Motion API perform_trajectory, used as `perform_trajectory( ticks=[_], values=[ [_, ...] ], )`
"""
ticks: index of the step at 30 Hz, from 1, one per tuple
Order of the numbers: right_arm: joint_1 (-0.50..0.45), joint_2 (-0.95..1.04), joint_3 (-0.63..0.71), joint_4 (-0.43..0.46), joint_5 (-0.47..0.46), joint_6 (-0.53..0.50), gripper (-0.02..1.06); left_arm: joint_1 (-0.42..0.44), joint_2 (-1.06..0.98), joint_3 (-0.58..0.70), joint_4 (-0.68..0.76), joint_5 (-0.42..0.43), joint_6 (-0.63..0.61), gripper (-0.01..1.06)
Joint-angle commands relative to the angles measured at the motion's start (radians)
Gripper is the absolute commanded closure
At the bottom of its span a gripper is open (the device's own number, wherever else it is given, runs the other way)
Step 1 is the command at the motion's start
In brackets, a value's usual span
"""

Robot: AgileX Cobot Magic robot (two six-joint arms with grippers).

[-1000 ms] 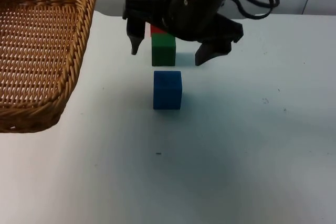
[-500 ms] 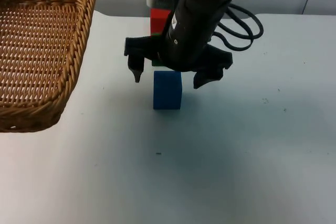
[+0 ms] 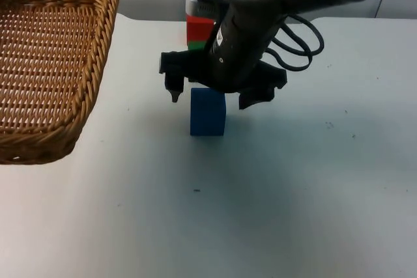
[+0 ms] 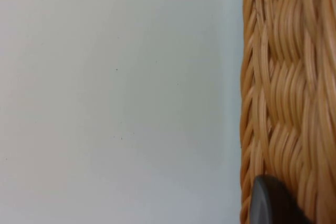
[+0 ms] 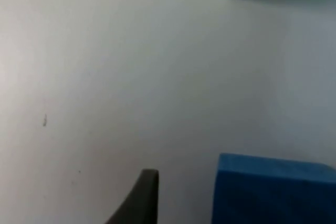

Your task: Pick up the basket with the left hand and place the blue cube into the basket with the right hand.

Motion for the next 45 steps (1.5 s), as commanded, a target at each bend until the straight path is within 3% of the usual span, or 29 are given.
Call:
perform_trajectory(
  ticks=[1,4,6,14,20,21,23,26,37,42,45],
  values=[
    [-0.004,-0.001,-0.01,-0.003,-0.022,-0.004,0.15,0.004,-0.012,-0.001,-0.039,0.015,0.003,1.05],
    [-0.004,-0.001,-0.01,-0.003,-0.022,0.004,0.33,0.004,-0.012,-0.001,-0.038,0.015,0.003,1.05],
    [-0.004,-0.001,-0.01,-0.003,-0.02,0.004,0.39,0.004,-0.012,-0.001,-0.038,0.015,0.003,1.05],
    [-0.004,-0.001,-0.01,0.001,-0.014,0.026,0.42,0.004,-0.012,-0.001,-0.038,0.015,0.003,1.05],
    [-0.004,0.001,-0.01,0.001,-0.012,0.026,0.54,0.004,-0.012,-0.001,-0.038,0.015,0.003,1.05],
    [-0.004,0.001,-0.01,0.001,-0.012,0.026,0.63,0.004,-0.012,-0.001,-0.038,0.015,0.003,1.05],
    [-0.004,0.001,-0.01,0.001,-0.012,0.026,0.73,0.004,-0.012,-0.001,-0.038,0.015,0.003,1.05],
    [-0.004,0.001,-0.01,0.001,-0.014,0.026,1.03,0.004,-0.012,-0.001,-0.038,0.015,0.003,1.05],
    [-0.004,-0.058,-0.01,-0.001,0.033,0.005,1.05,0.004,-0.012,-0.001,-0.038,0.015,0.003,1.05],
    [-0.004,-0.199,-0.01,-0.009,0.023,-0.141,1.05,0.004,-0.012,-0.001,-0.038,0.01,0.003,1.05],
    [-0.004,-0.281,-0.01,-0.011,0.02,-0.177,1.05,0.004,-0.012,-0.001,-0.038,0.01,0.003,1.05]
  ],
)
